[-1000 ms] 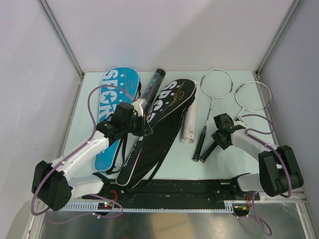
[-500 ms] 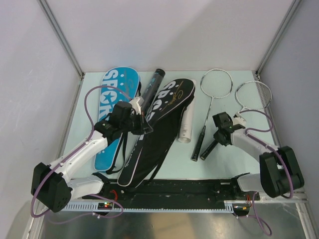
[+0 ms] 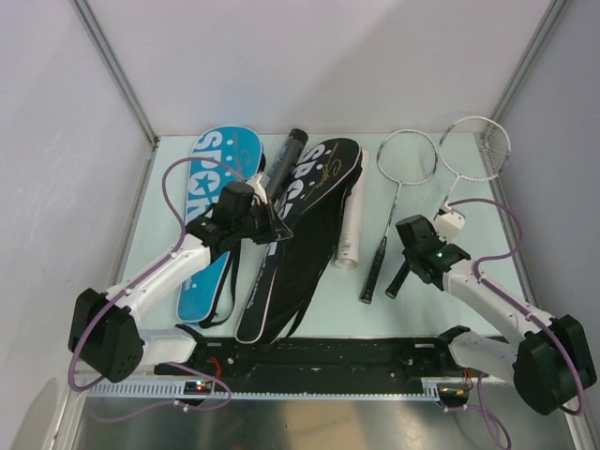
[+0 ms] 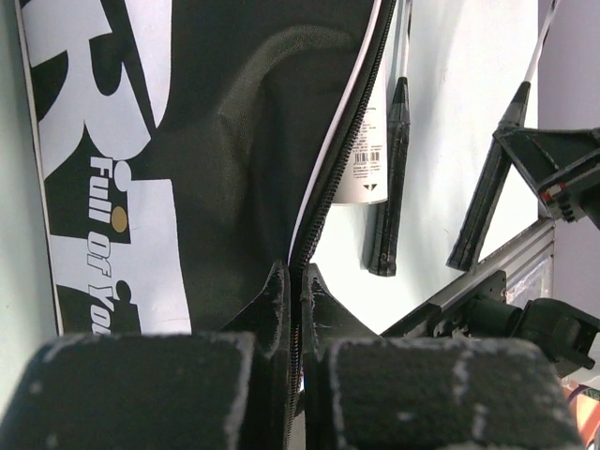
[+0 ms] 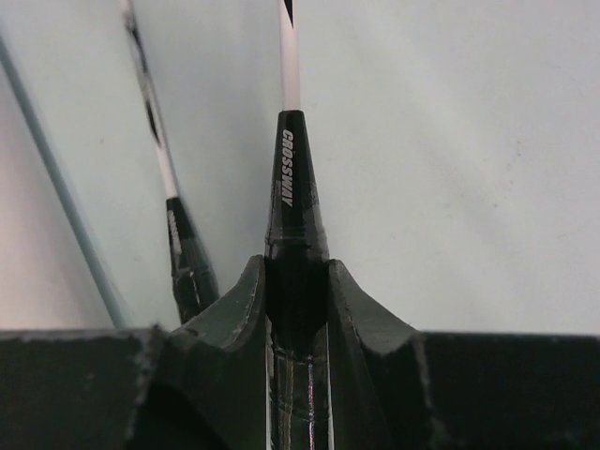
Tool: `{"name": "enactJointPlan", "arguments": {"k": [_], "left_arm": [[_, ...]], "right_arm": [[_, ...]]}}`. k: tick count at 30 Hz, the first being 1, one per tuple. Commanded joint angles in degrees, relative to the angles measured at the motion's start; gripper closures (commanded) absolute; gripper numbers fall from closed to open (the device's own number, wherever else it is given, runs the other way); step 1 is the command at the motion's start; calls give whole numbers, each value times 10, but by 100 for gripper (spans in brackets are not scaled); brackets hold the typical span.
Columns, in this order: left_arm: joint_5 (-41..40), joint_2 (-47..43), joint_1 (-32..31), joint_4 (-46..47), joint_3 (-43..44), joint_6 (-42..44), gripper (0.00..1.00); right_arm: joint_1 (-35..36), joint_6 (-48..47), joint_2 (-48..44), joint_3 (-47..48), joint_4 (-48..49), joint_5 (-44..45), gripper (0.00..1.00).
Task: Pack up the badminton gear
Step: Pick up the racket from the center of the board, then place the racket in the racket bag.
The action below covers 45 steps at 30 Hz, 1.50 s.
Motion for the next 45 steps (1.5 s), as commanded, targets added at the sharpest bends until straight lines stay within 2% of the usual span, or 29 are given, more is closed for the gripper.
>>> {"name": "enactJointPlan", "arguments": {"k": [1,6,11,20,26,30,41,45], "left_arm": [[-14,14,4,31,33,-31,100],[-29,24,4,47,44,-48,100],[-37,48,4,63,64,-60,100],[-43,107,4,95,112,-75,100],[-50,125,4,111,117,-89,100],[-69,129,5,120,112,-89,100],[-105,132,7,134,122,-95,100],[-100,130,7,144,121,-103,100]], "right_arm": [[43,-52,-26,15,20,35,100],[100,-64,-79,38,-13,-27,100],[182,-13,-98,62,-104,-47,100],[372,130,-116,99,-266,4,100],[493,299,-100,115,-401,50,100],[558,368,-95,120,-445,62,100],[707,473,-50,182,-561,74,100],[741,485,-26,194,-560,66,100]]}}
